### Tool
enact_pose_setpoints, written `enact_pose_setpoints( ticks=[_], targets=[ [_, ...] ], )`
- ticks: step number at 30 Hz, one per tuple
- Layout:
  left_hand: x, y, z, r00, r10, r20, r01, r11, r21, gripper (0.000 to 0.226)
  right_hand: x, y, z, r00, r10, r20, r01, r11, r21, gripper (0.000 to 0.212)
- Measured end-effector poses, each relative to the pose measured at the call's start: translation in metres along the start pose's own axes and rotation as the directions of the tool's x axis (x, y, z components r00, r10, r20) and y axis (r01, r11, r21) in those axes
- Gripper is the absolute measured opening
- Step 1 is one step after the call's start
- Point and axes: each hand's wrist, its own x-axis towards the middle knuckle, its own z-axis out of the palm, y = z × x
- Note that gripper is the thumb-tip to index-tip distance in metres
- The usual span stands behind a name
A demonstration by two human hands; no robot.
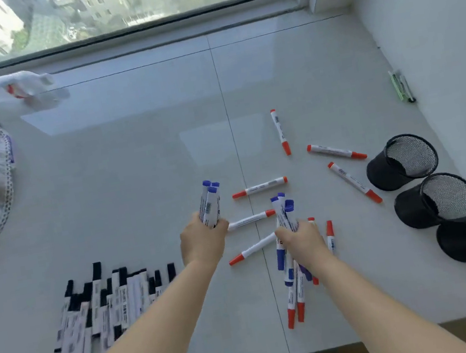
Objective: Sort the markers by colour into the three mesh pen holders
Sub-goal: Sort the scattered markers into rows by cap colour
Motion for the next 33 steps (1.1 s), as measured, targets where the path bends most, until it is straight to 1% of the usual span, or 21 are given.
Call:
enact_pose_setpoints(
  ticks=[2, 4, 7, 10, 11, 14, 16, 18, 20, 22, 27, 29, 33],
  targets=[
    [-0.015, -0.042, -0.01, 0.998, -0.066, 0.013, 0.066, 0.997, -0.042, 0.006, -0.017, 0.011, 0.031, 0.998, -0.006, 0.067, 0.01, 0.998, -0.063, 0.018],
    [-0.026, -0.073, -0.009, 0.996, -0.075, 0.044, 0.076, 0.997, -0.034, 0.007, -0.027, 0.025, 0.054, 0.992, 0.012, 0.123, 0.0, 0.995, -0.096, 0.014],
    [-0.04, -0.11, -0.009, 0.99, -0.1, 0.101, 0.107, 0.993, -0.058, 0.007, -0.041, 0.048, 0.087, 0.974, 0.107, 0.201, -0.071, 0.982, -0.176, 0.004],
    [-0.05, -0.132, -0.004, 0.97, -0.14, 0.197, 0.154, 0.986, -0.058, 0.006, -0.05, 0.067, 0.107, 0.969, 0.18, 0.171, -0.135, 0.96, -0.246, 0.017],
    [-0.053, -0.137, -0.002, 0.962, -0.155, 0.223, 0.174, 0.982, -0.07, 0.01, -0.052, 0.071, 0.112, 0.969, 0.195, 0.153, -0.149, 0.951, -0.271, 0.019],
    [-0.06, -0.146, 0.002, 0.937, -0.23, 0.263, 0.274, 0.951, -0.143, 0.017, -0.059, 0.079, 0.122, 0.971, 0.21, 0.119, -0.157, 0.924, -0.349, 0.023],
    [-0.063, -0.15, 0.005, 0.922, -0.251, 0.296, 0.3, 0.944, -0.134, 0.021, -0.062, 0.079, 0.128, 0.973, 0.201, 0.114, -0.147, 0.918, -0.367, 0.025],
    [-0.064, -0.154, 0.007, 0.916, -0.246, 0.316, 0.289, 0.952, -0.098, 0.024, -0.062, 0.077, 0.132, 0.977, 0.188, 0.098, -0.139, 0.918, -0.373, 0.027],
    [-0.066, -0.157, 0.008, 0.922, -0.243, 0.303, 0.279, 0.957, -0.083, 0.026, -0.062, 0.075, 0.135, 0.983, 0.166, 0.074, -0.128, 0.922, -0.364, 0.027],
    [-0.069, -0.159, 0.009, 0.939, -0.219, 0.266, 0.253, 0.962, -0.1, 0.029, -0.063, 0.074, 0.138, 0.989, 0.138, 0.058, -0.109, 0.932, -0.347, 0.028],
    [-0.075, -0.158, 0.012, 0.978, -0.149, 0.147, 0.167, 0.979, -0.115, 0.048, -0.068, 0.076, 0.143, 0.998, 0.061, 0.004, -0.058, 0.96, -0.274, 0.035],
    [-0.075, -0.158, 0.012, 0.981, -0.127, 0.147, 0.14, 0.987, -0.082, 0.05, -0.072, 0.077, 0.144, 0.999, 0.034, -0.038, -0.043, 0.964, -0.261, 0.043],
    [-0.076, -0.163, 0.01, 0.984, -0.084, 0.158, 0.087, 0.996, -0.01, 0.057, -0.078, 0.08, 0.143, 0.993, -0.025, -0.113, -0.006, 0.962, -0.273, 0.05]
  ],
)
